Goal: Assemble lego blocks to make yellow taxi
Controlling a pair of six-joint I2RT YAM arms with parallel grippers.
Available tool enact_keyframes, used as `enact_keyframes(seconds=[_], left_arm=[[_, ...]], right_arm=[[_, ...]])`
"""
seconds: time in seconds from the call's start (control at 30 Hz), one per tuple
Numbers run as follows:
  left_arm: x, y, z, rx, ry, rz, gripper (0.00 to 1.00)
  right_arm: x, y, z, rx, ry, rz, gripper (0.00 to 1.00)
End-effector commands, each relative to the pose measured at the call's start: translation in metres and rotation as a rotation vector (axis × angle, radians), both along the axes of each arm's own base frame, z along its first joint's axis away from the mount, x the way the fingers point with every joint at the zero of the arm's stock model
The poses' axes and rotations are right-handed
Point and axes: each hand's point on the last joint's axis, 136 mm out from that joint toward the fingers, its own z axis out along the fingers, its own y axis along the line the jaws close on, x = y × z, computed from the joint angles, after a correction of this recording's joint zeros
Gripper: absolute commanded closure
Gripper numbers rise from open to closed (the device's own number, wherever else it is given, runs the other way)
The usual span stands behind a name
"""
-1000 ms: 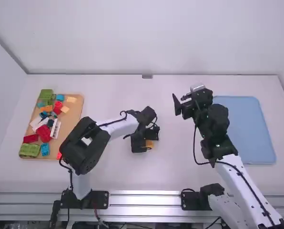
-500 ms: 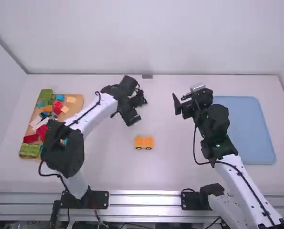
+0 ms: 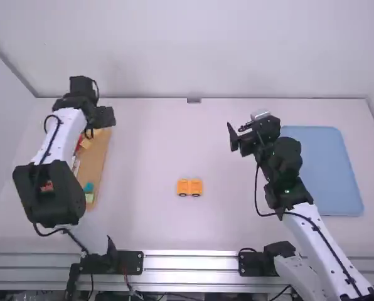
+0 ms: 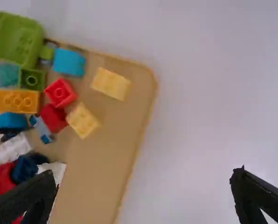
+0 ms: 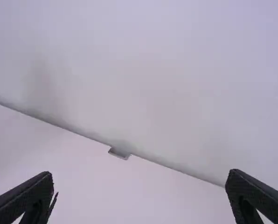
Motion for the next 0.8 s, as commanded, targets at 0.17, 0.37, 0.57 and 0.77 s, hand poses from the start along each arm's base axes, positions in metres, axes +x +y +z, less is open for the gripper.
enact_keyframes(seconds=[0.17, 0.37, 0.57, 0.77], left_arm=[[-0.016, 0.049, -0.015, -0.215, 0.019, 0.250, 0.00], [-0.015, 0.056, -0.040, -0.293, 0.105, 0.304, 0.00], [-0.005, 0.059, -0.066, -0.319, 0.164, 0.337, 0.07], [-0.006, 0.066, -0.096, -0.320, 0.219, 0.380, 0.16]], right_arm=[[0.002, 0.000, 0.025, 0.019, -0.055, -0.003, 0.02], [0.002, 0.000, 0.026, 0.020, -0.058, -0.003, 0.02], [0.003, 0.000, 0.026, 0.031, -0.054, -0.004, 0.02], [0.003, 0.000, 0.026, 0.044, -0.050, -0.005, 0.02]])
